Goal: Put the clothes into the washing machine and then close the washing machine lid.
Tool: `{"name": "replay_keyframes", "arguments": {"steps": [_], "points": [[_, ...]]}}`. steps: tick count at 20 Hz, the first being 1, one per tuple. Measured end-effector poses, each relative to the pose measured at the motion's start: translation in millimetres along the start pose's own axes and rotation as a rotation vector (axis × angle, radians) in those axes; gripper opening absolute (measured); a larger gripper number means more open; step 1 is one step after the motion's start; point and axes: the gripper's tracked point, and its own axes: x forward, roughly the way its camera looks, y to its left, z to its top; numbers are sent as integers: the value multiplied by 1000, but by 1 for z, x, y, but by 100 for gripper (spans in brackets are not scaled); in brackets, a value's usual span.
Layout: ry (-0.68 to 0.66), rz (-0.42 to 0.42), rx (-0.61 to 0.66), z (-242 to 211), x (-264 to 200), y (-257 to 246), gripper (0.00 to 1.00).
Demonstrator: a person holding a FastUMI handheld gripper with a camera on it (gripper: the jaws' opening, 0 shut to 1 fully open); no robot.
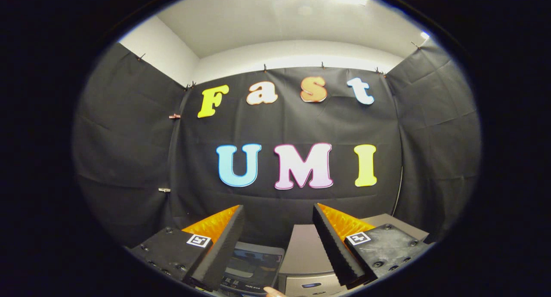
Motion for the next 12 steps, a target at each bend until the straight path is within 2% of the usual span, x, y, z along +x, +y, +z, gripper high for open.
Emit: {"name": "replay_keyframes", "arguments": {"steps": [6, 12], "points": [[-61, -22, -37, 15, -51, -22, 98], [-79, -102, -34, 16, -82, -55, 99]]}}
